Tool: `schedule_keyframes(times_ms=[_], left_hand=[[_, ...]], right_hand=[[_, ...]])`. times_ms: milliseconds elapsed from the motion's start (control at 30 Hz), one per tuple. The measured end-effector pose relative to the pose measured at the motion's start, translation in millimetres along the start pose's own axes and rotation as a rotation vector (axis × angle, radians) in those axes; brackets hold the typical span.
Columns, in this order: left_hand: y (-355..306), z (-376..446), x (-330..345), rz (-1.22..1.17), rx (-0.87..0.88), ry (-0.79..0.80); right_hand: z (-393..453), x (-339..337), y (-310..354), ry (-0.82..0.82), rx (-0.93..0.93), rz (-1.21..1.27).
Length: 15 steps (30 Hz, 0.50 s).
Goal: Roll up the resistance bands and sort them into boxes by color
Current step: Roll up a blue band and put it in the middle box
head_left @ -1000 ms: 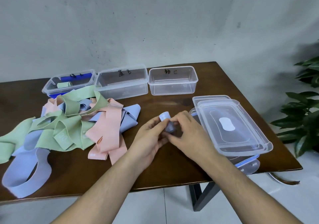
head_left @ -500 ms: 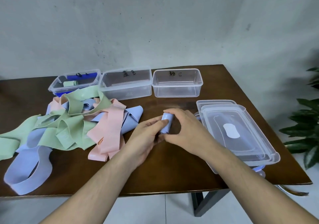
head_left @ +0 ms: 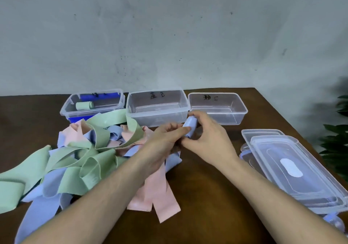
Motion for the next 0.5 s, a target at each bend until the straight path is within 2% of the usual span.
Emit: schedule_keyframes(times_ms=[133, 267, 500], left_hand=[[-12.8, 9.9, -34.8, 0.058, 0.023, 0.024], [-23.4, 23.5, -68.4, 0.061, 0.052, -0.018], [-33.9, 44.1, -125.6, 0.131, 0.094, -0.012]], right_hand=[[22.5, 26.3, 18.7, -0.077, -0.044, -0.009], [44.9, 51.7, 32.7, -0.132, -0.081, -0.043], [80.9, 81.5, 37.4, -0.033, -0.124, 0.007]])
Point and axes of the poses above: each hand's wrist, its own z-axis towards the middle knuckle, its own x-axis out of the palm, y = z × x, the point moved 3 cm from there along z, towards the middle knuckle, and after that the axes turned 11 degrees about z, right-handed, at the moved point
